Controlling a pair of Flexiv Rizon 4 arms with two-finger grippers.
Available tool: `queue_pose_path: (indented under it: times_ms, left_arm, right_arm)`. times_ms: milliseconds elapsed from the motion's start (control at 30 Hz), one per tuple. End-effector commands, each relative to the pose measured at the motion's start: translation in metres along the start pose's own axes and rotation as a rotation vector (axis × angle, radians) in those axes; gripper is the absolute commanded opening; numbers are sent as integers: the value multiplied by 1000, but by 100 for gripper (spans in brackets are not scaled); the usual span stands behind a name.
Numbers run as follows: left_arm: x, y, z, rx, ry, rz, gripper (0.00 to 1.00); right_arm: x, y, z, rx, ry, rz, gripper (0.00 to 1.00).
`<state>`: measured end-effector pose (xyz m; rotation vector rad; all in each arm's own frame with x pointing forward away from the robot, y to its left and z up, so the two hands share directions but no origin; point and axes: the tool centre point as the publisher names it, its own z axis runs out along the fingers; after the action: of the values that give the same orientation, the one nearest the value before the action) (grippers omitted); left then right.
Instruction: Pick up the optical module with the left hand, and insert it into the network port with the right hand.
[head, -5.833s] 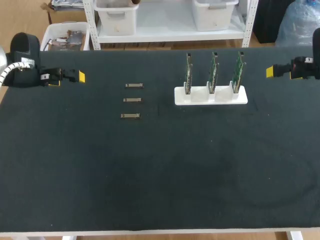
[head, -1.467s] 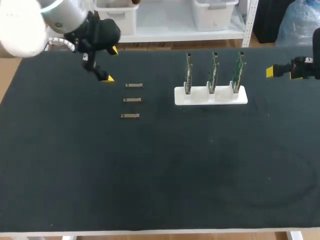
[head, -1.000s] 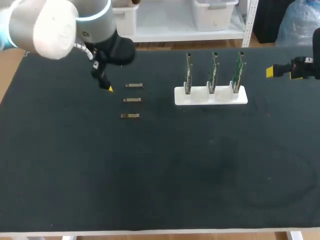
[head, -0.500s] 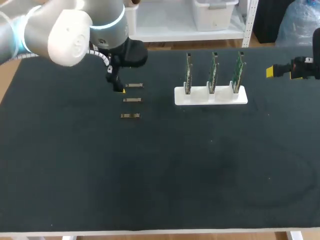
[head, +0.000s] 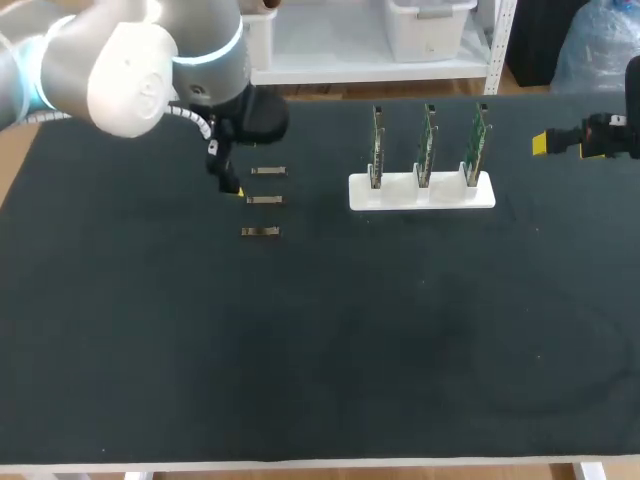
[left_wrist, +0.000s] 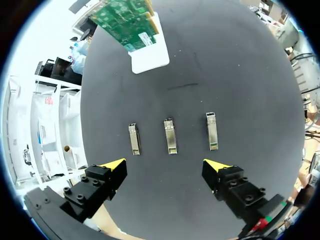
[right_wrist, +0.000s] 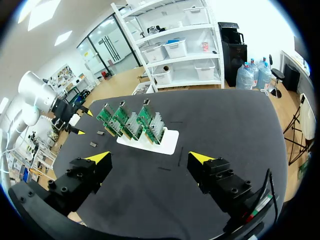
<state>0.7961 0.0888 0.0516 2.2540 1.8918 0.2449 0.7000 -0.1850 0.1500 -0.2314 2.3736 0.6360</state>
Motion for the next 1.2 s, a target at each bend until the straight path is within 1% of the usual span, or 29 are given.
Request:
queue_pose_path:
  times_ms: [33, 100, 200, 333, 433, 500, 633, 800, 900, 1033, 1100, 1200]
  left_arm:
    - [-1, -5, -3, -44, 17, 5, 100]
    - [-1, 1, -5, -51, 4, -14, 100]
    - [-3, 9, -6, -71, 20, -9, 100]
    - [-6, 19, -3, -95, 44, 51, 100]
    - [-8, 27, 3, -93, 71, 100, 100]
    - [-10, 31, 6, -80, 72, 132, 100]
    - [-14, 44, 12, -57, 73, 146, 100]
    - [-17, 60, 16, -16, 52, 133, 100]
    - [-17, 68, 15, 18, 31, 104, 100]
    - [-13, 72, 16, 70, 19, 72, 100]
    - [-10, 71, 16, 65, 29, 71, 100]
    - [-5, 70, 20, 82, 46, 47, 100]
  right_arm:
    - [0, 0, 0, 0, 0, 0, 100]
    - [0, 0, 0, 0, 0, 0, 100]
    - [0, 0, 0, 0, 0, 0, 100]
    - [0, 0, 0, 0, 0, 0, 100]
    - [0, 0, 0, 0, 0, 0, 100]
    - [0, 0, 0, 0, 0, 0, 100]
    - [0, 0, 0, 0, 0, 0, 100]
    - [0, 0, 0, 0, 0, 0, 100]
    - [0, 0, 0, 0, 0, 0, 100]
    - [0, 0, 0, 0, 0, 0, 100]
    - [0, 0, 0, 0, 0, 0, 100]
    - [0, 0, 0, 0, 0, 0, 100]
